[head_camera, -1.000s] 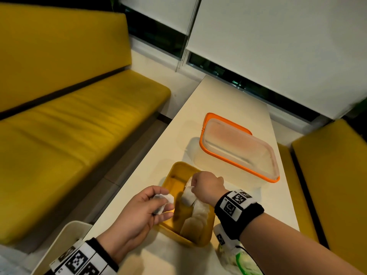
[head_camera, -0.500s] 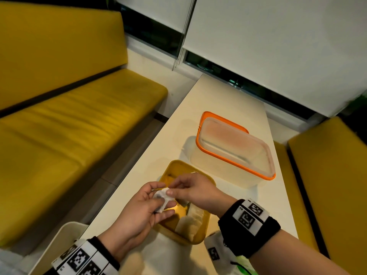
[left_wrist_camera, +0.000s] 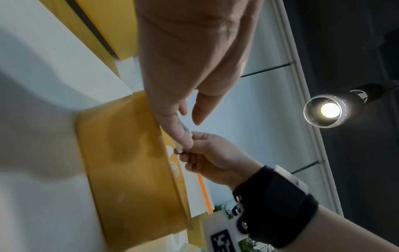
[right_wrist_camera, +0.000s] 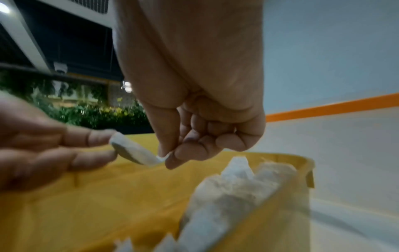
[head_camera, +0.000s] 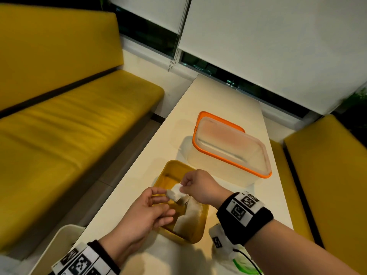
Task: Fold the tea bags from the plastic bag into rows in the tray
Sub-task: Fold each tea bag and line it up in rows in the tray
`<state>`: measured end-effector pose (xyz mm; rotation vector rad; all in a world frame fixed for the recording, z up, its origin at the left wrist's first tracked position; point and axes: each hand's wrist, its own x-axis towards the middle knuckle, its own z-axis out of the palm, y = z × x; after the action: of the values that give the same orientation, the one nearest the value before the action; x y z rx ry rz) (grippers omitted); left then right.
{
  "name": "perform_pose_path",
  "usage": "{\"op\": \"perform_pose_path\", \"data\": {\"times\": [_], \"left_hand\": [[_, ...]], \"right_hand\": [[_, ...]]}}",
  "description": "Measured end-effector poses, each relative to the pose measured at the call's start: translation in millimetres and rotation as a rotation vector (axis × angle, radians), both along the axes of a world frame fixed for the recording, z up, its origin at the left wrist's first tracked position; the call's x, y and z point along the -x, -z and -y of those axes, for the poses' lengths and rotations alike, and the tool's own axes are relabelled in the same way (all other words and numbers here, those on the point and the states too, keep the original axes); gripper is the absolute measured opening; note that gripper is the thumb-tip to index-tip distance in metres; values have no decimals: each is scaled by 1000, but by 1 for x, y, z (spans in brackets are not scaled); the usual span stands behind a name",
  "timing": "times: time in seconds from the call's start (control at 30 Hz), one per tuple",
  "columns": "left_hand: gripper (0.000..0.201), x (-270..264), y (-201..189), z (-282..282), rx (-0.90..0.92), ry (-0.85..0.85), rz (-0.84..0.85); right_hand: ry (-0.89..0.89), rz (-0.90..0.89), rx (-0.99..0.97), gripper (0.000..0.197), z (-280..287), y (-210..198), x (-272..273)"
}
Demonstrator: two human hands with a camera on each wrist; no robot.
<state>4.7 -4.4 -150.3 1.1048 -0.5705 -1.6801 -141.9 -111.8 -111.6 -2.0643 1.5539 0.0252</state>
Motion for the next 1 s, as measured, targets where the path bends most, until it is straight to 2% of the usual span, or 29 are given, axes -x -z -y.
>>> {"op": "perform_pose_path", "data": {"times": [0.17,0.23,0.43,0.7,0.8,0.9,1.0], "left_hand": [[25,-2,-1,-2,-10,64,12],[23,-3,-2,-3,-9,74,17],[21,-4,0,-5,-17,88,32],[20,-3,-1,-5,-31,81,38],[19,-2,-1,-6,-28,80,38],[19,-2,-2,-6,-25,80,29],[19,-3,-4,-4,-28,89,9]], "right_hand": [[-64,-283,92,2,8,21,-1],[-65,-368,143,11,10,24,0],[-24,-383,190,11,10,25,2],[-40,-397,149,14,5,17,-2],[35,-270,167,15,3,-10,4],[148,13,288,5,-7,-64,25],[262,257,418,6,-40,-119,60]]}}
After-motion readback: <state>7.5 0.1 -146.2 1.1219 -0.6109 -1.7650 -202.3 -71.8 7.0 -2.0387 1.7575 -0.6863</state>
